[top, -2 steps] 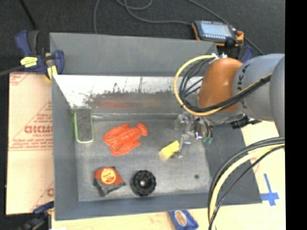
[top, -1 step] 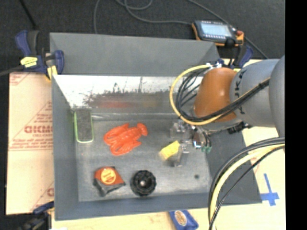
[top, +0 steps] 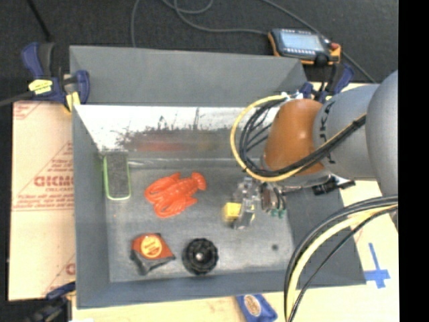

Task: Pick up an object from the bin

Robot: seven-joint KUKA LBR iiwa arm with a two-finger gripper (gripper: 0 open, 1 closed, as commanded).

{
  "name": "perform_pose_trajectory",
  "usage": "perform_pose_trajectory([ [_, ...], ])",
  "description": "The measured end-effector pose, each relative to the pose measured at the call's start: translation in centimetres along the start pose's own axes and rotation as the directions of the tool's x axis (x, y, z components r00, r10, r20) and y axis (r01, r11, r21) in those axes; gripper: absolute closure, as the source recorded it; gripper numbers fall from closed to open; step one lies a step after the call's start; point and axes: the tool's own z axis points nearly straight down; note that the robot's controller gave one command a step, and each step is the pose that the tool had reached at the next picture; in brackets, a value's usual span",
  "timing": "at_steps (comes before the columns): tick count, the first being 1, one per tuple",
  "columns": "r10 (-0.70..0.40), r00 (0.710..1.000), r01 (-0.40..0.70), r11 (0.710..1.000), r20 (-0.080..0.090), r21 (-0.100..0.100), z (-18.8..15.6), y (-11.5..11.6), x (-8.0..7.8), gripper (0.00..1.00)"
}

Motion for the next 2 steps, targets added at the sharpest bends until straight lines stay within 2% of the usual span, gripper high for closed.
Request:
perform_pose_trajectory([
  [1, -0.001, 1.000, 0.001, 1.000, 0.000, 0.000, 0.0, 0.0, 0.0, 1.00],
  [2, -0.020, 1.000, 0.020, 1.000, 0.002, -0.002, -15.1, 0.3, 0.3, 1.00],
])
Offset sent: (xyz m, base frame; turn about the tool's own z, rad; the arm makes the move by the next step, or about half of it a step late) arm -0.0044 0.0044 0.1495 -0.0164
